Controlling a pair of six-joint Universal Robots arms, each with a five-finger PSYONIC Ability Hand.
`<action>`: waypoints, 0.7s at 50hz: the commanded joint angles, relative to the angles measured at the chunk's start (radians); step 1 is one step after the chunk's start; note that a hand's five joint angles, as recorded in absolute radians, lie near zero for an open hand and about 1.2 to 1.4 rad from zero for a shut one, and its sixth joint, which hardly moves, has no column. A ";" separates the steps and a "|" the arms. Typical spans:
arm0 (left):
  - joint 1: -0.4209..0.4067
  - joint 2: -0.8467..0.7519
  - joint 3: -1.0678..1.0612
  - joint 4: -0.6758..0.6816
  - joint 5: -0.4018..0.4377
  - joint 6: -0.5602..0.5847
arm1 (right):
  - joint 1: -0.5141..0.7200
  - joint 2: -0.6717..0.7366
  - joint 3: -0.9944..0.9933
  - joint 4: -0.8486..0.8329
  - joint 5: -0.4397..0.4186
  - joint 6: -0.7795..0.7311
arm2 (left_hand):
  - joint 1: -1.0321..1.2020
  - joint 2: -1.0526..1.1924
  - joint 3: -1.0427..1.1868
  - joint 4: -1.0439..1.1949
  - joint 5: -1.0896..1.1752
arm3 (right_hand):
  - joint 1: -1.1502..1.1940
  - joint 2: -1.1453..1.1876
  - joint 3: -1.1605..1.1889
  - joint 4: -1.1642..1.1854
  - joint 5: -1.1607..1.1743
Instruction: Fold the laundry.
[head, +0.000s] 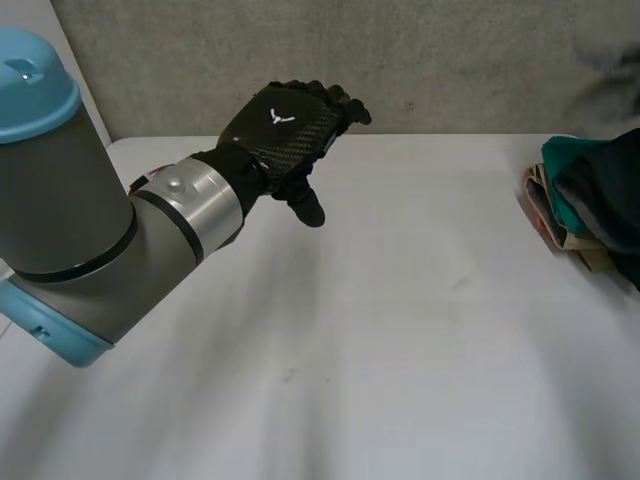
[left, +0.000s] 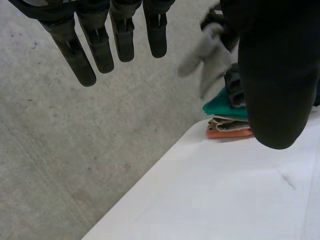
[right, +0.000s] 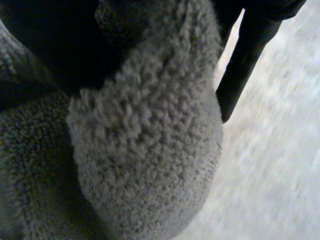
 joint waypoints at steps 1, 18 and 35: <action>-0.003 -0.010 -0.029 0.003 0.001 -0.017 | -0.123 0.152 0.020 0.005 -0.166 -0.006 | -0.008 -0.003 -0.009 -0.004 0.011 | 0.419 0.257 0.229 0.198 0.360; -0.013 -0.008 -0.049 0.008 -0.001 -0.018 | -0.184 0.126 0.106 0.032 -0.301 -0.007 | -0.008 -0.003 -0.009 -0.004 0.011 | -0.394 -0.556 -0.584 -0.615 -0.453; -0.056 0.010 -0.049 0.005 -0.001 -0.034 | -0.220 -0.161 0.144 0.454 -0.188 -0.010 | -0.008 -0.003 -0.009 -0.004 0.011 | -0.802 -0.965 -0.993 -1.023 -0.862</action>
